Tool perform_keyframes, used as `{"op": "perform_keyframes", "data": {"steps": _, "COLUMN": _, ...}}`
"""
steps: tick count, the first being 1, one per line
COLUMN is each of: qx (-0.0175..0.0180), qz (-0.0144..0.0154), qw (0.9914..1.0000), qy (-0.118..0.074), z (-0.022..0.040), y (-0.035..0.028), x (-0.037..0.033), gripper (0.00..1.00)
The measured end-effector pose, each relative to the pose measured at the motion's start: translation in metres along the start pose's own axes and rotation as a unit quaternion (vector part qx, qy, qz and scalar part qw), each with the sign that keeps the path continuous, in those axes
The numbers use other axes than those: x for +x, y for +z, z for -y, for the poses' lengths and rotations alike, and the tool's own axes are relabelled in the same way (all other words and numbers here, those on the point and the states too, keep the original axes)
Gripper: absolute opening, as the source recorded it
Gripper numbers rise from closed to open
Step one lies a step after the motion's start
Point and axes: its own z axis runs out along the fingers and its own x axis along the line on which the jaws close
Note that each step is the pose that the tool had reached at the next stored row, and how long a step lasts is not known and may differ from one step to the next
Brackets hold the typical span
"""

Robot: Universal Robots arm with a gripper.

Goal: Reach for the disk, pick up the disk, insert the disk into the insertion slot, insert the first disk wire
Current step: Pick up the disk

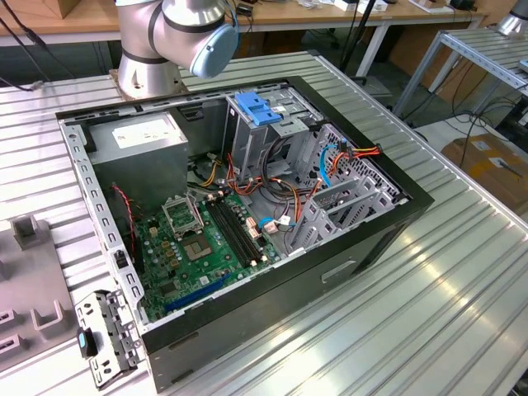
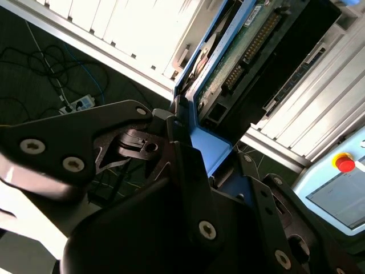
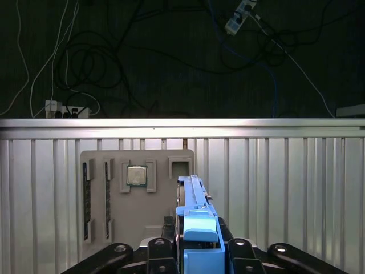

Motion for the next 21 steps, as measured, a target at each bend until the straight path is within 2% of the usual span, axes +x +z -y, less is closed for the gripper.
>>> {"op": "perform_keyframes", "data": {"steps": 9, "qx": 0.0, "qz": 0.0, "qw": 1.0, "qy": 0.0, "z": -0.0001, "y": -0.0048, "x": -0.0002, "gripper": 0.37}}
{"op": "perform_keyframes", "data": {"steps": 16, "qx": -0.0001, "qz": 0.0, "qw": 1.0, "qy": 0.0, "z": -0.0001, "y": -0.0055, "x": -0.0003, "gripper": 0.37}}
{"op": "perform_keyframes", "data": {"steps": 21, "qx": 0.0, "qz": 0.0, "qw": 1.0, "qy": 0.0, "z": -0.0001, "y": -0.0095, "x": -0.0004, "gripper": 0.37}}
